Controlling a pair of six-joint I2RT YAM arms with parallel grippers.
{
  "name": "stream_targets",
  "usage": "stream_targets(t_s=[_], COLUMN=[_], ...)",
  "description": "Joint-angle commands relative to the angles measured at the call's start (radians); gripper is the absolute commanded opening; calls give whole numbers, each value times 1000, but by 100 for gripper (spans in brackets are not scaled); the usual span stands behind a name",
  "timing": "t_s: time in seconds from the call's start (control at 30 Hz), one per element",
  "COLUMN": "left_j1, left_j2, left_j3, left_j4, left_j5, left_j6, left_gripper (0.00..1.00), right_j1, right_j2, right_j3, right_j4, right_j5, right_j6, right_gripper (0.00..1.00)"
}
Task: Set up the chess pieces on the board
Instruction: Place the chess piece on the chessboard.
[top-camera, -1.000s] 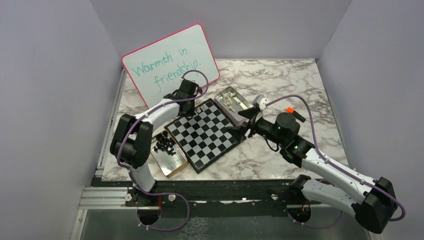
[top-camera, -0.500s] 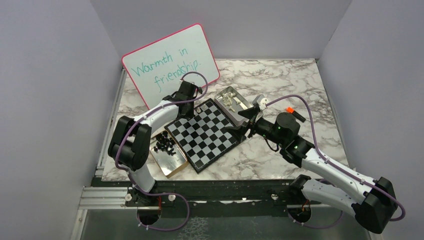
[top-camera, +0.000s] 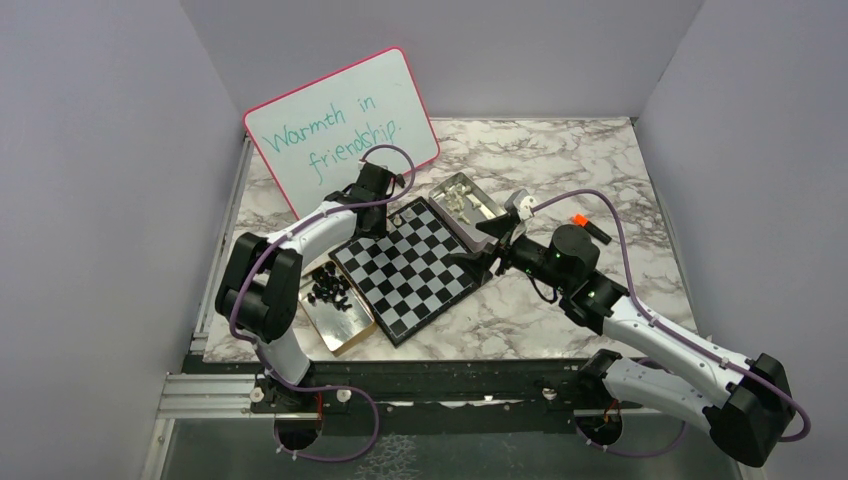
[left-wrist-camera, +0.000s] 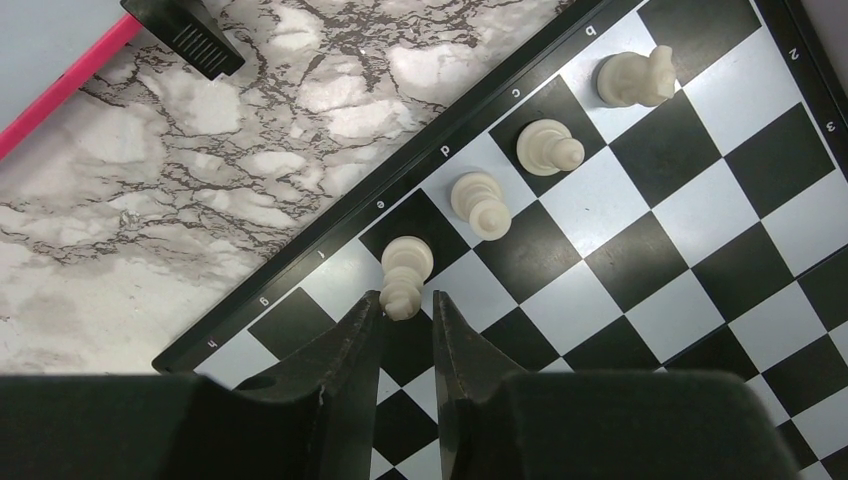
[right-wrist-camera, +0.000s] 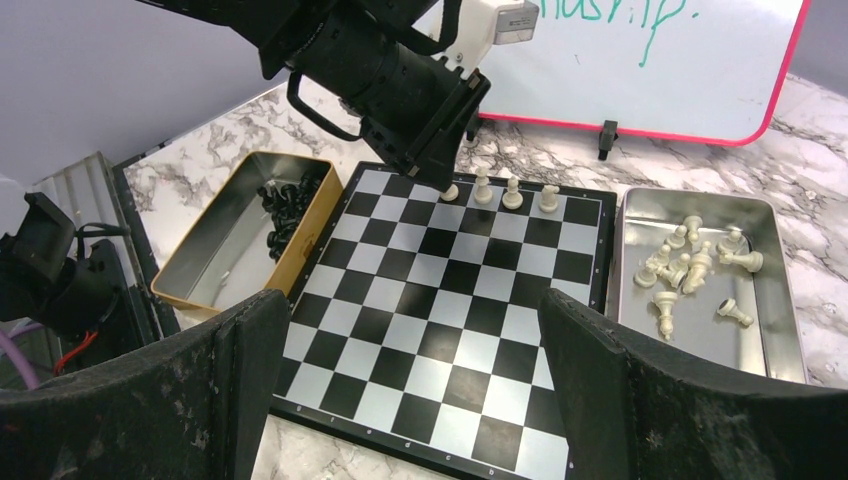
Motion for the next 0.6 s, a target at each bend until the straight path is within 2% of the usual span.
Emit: stream_targets(t_s=[0.0, 0.57], left_j1=[-7, -7], left_j2=[10, 42], left_j3=[20, 48], left_j4=[1, 7], left_j5=[-2, 2], left_j6=[2, 10], left_gripper=[25, 24], right_j1=[7, 8], right_j2=[2, 6], right_j3=[4, 6], right_j4=[-4, 1], right_j5=[-5, -5], right_j6=[-9, -12], right_gripper=[100, 100])
